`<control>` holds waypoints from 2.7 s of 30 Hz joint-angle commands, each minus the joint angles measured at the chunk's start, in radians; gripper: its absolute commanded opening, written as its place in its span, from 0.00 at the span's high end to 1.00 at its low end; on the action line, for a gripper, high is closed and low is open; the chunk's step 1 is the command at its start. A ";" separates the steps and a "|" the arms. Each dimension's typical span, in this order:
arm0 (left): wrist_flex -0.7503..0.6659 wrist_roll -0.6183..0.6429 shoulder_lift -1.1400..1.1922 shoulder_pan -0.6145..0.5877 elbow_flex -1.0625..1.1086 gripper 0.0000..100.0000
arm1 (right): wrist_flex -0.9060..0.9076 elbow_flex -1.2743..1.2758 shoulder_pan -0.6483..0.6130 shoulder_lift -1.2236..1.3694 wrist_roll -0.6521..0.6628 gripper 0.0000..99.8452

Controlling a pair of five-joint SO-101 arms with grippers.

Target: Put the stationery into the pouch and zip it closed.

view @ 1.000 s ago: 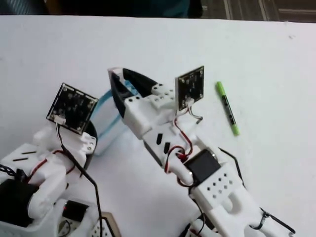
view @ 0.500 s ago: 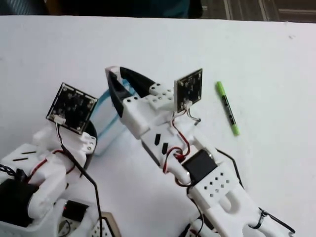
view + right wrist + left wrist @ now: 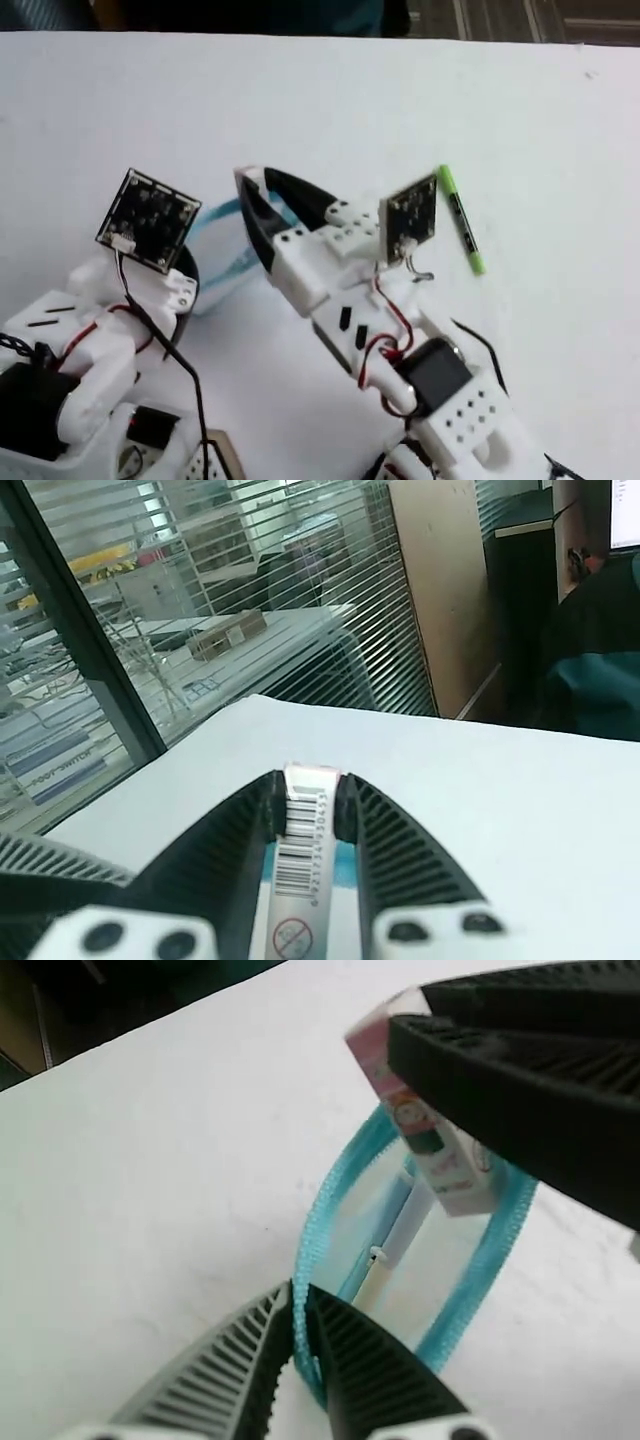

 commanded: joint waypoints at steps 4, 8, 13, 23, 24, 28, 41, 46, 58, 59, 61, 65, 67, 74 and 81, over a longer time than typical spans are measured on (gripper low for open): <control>-0.002 0.008 0.019 -0.013 0.000 0.98 | 0.027 0.034 -0.010 -0.101 0.180 0.98; -0.002 0.008 0.019 -0.013 0.000 0.98 | 0.025 0.091 -0.048 -0.133 0.236 0.98; -0.002 0.008 0.019 -0.013 0.000 0.98 | 0.024 0.196 -0.119 -0.194 0.417 0.98; -0.003 0.008 0.021 -0.013 0.000 0.98 | 0.122 0.239 -0.134 -0.294 0.736 0.98; -0.003 0.008 0.021 -0.013 0.000 0.98 | 0.137 0.239 -0.134 -0.295 0.735 0.98; -0.003 0.008 0.021 -0.013 0.000 0.98 | 0.160 0.239 -0.136 -0.302 0.733 0.91; -0.003 0.008 0.021 -0.013 0.000 0.98 | 0.104 0.101 0.202 -0.254 0.580 0.89; -0.003 0.008 0.021 -0.013 0.000 0.98 | 0.137 0.058 0.570 -0.027 0.569 0.84; -0.003 0.008 0.021 -0.013 0.000 0.98 | 0.680 -0.542 0.814 0.852 0.571 0.74; -0.003 0.008 0.021 -0.013 0.000 0.98 | 0.708 -0.605 0.826 0.929 0.571 0.74; 0.000 0.008 0.021 -0.013 0.000 0.98 | 0.763 -0.727 0.837 1.078 0.571 0.74; 0.000 0.008 0.021 -0.013 0.000 0.98 | 0.834 -0.961 0.839 1.336 0.569 0.74; -0.002 0.008 0.021 -0.013 0.000 0.98 | 0.846 -1.063 0.834 1.446 0.571 0.74; -0.002 0.006 0.021 -0.013 0.000 0.98 | 0.860 -1.427 0.837 1.827 0.631 0.74; -0.003 0.006 0.021 -0.013 0.000 0.98 | 1.030 -1.760 0.835 2.089 0.631 0.74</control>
